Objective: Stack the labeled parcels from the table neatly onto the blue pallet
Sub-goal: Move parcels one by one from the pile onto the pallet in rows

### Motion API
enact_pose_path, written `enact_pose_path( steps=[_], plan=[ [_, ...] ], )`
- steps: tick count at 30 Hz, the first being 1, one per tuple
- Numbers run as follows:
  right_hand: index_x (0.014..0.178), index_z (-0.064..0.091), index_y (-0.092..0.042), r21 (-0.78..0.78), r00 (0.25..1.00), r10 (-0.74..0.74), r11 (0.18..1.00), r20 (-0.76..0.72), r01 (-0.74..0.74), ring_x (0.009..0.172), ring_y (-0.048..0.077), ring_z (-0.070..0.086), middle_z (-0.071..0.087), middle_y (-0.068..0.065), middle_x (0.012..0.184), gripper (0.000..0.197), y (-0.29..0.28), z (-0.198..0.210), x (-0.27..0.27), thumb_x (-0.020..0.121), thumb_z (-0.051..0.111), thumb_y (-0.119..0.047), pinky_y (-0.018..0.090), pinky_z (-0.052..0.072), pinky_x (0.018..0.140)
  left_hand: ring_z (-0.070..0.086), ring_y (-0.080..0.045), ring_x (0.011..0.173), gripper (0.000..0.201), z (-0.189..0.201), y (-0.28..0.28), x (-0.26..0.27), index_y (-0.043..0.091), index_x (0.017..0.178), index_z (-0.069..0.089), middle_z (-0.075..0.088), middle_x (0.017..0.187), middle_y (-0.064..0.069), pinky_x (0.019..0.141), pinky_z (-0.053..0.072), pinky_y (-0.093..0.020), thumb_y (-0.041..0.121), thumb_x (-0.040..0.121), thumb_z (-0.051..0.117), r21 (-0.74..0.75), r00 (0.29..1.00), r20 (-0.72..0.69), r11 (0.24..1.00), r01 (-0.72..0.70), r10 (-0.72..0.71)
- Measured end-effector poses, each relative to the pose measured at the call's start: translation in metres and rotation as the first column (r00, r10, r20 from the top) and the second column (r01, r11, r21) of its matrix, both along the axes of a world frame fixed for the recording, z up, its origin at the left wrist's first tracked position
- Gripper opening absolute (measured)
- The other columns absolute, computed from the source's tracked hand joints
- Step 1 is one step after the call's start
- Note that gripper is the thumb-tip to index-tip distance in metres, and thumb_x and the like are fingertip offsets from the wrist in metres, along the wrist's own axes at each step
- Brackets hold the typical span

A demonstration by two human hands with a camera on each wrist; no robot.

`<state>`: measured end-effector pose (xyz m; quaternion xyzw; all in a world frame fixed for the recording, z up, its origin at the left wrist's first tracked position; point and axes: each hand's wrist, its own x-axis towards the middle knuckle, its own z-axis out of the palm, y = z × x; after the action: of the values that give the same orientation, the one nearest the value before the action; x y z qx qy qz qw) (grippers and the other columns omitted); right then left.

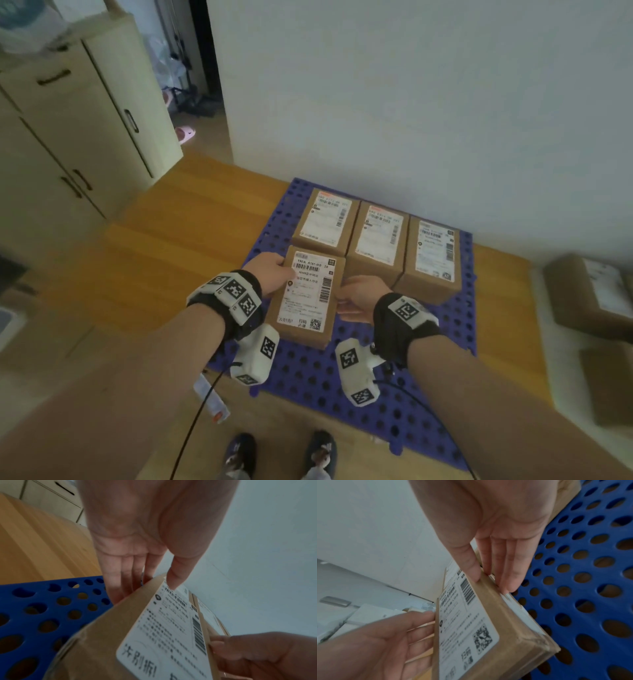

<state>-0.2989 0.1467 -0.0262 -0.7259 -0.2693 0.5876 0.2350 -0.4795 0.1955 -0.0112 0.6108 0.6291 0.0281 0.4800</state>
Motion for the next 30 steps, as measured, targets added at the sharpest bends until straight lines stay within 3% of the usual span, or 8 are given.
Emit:
enact_pose_path(
  steps=[3, 7, 11, 15, 19, 24, 27, 30],
  plan=[
    [0.102, 0.059, -0.010, 0.009, 0.999, -0.038, 0.999, 0.013, 0.038, 0.070, 0.026, 0.064, 0.066, 0.013, 0.086, 0.024, 0.002, 0.003, -0.004, 0.083, 0.063, 0.004, 0.034, 0.055, 0.067, 0.055, -0.016, 0.066, 0.012, 0.002, 0.009, 0.000, 0.017, 0.088, 0.057, 0.059, 0.077, 0.000, 0.059, 0.046, -0.026, 0.023, 0.096, 0.050, -0.009, 0.998, 0.048, 0.999, 0.049, -0.049],
    [0.087, 0.065, -0.009, 0.007, 0.997, -0.072, 0.997, 0.033, 0.071, 0.069, 0.023, 0.063, 0.065, 0.007, 0.074, 0.016, 0.004, 0.002, -0.013, 0.082, 0.063, 0.006, 0.035, 0.054, 0.075, 0.064, -0.028, 0.099, 0.021, -0.001, 0.017, -0.006, 0.014, 0.112, 0.059, 0.065, 0.115, -0.008, 0.090, 0.052, -0.043, 0.024, 0.094, 0.054, -0.008, 0.992, 0.054, 0.993, 0.118, -0.117],
    [0.080, 0.067, -0.012, 0.036, 0.988, -0.111, 0.994, 0.109, 0.107, 0.074, 0.025, 0.066, 0.065, 0.005, 0.070, 0.017, 0.004, 0.005, -0.020, 0.081, 0.065, 0.004, 0.036, 0.056, 0.080, 0.064, -0.025, 0.100, 0.044, -0.005, 0.024, -0.014, 0.011, 0.134, 0.048, 0.059, 0.128, -0.006, 0.088, 0.053, -0.045, 0.025, 0.094, 0.055, -0.058, 0.989, 0.091, 0.991, 0.123, -0.117],
    [0.064, 0.058, -0.017, 0.024, 0.981, -0.114, 0.994, 0.157, 0.111, 0.086, 0.028, 0.068, 0.066, 0.008, 0.072, 0.027, 0.003, 0.006, -0.021, 0.081, 0.066, 0.002, 0.040, 0.055, 0.089, 0.064, -0.025, 0.100, 0.042, -0.006, 0.027, -0.014, 0.012, 0.133, 0.049, 0.061, 0.124, -0.005, 0.088, 0.054, -0.046, 0.025, 0.094, 0.054, -0.059, 0.986, 0.091, 0.988, 0.144, -0.139],
    [0.070, 0.065, -0.013, 0.028, 0.975, -0.115, 0.993, 0.190, 0.112, 0.090, 0.030, 0.071, 0.070, 0.012, 0.080, 0.014, 0.007, 0.002, -0.021, 0.079, 0.068, -0.003, 0.044, 0.055, 0.088, 0.063, -0.027, 0.103, 0.043, -0.005, 0.030, -0.014, 0.012, 0.133, 0.049, 0.061, 0.124, -0.006, 0.089, 0.053, -0.047, 0.024, 0.093, 0.056, -0.083, 0.985, 0.105, 0.986, 0.145, -0.136],
    [0.120, 0.062, -0.008, 0.078, 0.936, 0.007, 0.996, 0.352, -0.037, 0.116, 0.022, 0.058, 0.062, 0.006, 0.124, 0.031, 0.006, 0.016, -0.019, 0.093, 0.052, -0.018, 0.032, 0.050, 0.096, 0.047, -0.025, 0.126, 0.063, 0.007, 0.032, -0.014, 0.010, 0.148, 0.025, 0.033, 0.151, -0.007, 0.102, 0.040, -0.036, 0.032, 0.095, 0.051, 0.064, 0.976, -0.060, 0.975, 0.212, -0.209],
    [0.111, 0.066, -0.007, 0.169, 0.910, -0.116, 0.984, 0.399, 0.051, 0.104, 0.030, 0.066, 0.068, 0.016, 0.112, 0.026, 0.010, 0.036, -0.014, 0.088, 0.055, -0.011, 0.034, 0.056, 0.083, 0.037, -0.023, 0.135, 0.061, 0.028, 0.035, -0.010, 0.010, 0.148, 0.025, 0.031, 0.152, -0.006, 0.108, 0.034, -0.032, 0.032, 0.096, 0.049, 0.178, 0.961, -0.113, 0.947, 0.268, -0.251],
    [0.110, 0.068, -0.017, 0.200, 0.810, -0.095, 0.979, 0.578, -0.028, 0.102, 0.025, 0.065, 0.067, 0.007, 0.114, 0.028, 0.012, 0.061, -0.005, 0.089, 0.050, -0.011, 0.029, 0.053, 0.084, 0.045, -0.024, 0.128, 0.056, 0.054, 0.038, 0.003, 0.009, 0.144, 0.030, 0.040, 0.147, -0.007, 0.100, 0.038, -0.032, 0.031, 0.096, 0.049, 0.286, 0.942, -0.145, 0.899, 0.332, -0.302]
  ],
)
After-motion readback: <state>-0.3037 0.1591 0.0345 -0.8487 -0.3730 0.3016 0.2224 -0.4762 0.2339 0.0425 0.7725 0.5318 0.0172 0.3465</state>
